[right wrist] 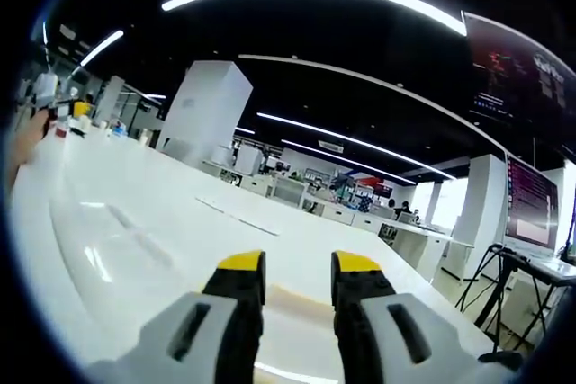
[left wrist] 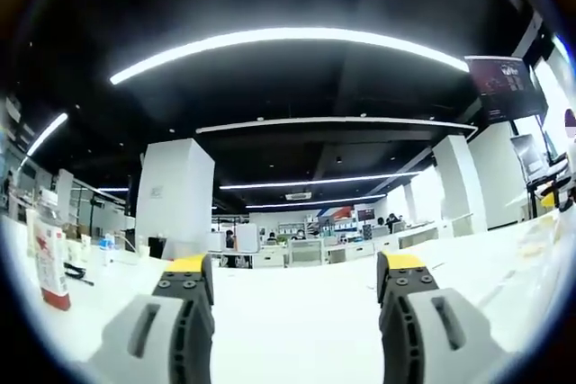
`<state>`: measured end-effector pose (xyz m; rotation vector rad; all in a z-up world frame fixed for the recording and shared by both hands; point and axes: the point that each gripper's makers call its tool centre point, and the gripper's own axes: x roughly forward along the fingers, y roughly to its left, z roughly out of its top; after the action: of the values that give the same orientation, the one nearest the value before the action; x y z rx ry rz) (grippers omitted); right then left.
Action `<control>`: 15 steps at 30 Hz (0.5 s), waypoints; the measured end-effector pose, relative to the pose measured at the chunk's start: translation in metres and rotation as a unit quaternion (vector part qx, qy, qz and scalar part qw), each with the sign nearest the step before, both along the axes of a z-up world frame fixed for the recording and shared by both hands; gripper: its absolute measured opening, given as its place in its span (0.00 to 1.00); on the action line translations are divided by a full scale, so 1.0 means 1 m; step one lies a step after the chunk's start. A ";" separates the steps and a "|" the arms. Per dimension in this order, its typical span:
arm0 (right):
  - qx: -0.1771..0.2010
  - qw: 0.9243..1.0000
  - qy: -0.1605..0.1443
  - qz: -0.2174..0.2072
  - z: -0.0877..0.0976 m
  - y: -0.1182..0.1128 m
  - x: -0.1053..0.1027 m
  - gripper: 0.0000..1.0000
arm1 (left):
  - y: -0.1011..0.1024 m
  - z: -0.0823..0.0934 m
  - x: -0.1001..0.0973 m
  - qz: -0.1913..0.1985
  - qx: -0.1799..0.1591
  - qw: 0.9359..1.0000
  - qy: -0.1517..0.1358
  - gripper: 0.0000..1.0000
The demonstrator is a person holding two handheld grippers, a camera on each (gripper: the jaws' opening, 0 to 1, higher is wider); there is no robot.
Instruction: Snap each plastic latch of the storage box into its locked position after aligning the lid with the box until every specified latch is closed and the lid sits flush.
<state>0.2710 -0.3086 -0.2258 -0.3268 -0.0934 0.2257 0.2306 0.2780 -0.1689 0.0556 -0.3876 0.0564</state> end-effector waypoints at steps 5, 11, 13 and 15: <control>0.003 1.000 -0.005 -0.001 0.001 -0.001 -0.001 0.28 | 0.001 -0.001 0.000 0.006 0.008 1.000 0.004 0.75; 0.001 1.000 -0.005 -0.001 0.001 0.000 -0.002 0.28 | 0.004 -0.002 0.000 0.012 0.010 1.000 0.007 0.76; 0.001 1.000 -0.007 -0.002 0.002 -0.001 -0.002 0.28 | 0.003 -0.002 0.000 0.012 0.012 1.000 0.008 0.75; 0.003 1.000 -0.008 -0.003 0.002 -0.002 -0.002 0.28 | 0.002 -0.003 0.002 0.015 0.020 1.000 0.013 0.74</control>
<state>0.2687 -0.3108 -0.2236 -0.3228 -0.1092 0.2162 0.2322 0.2799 -0.1724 0.1017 -0.3616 0.0773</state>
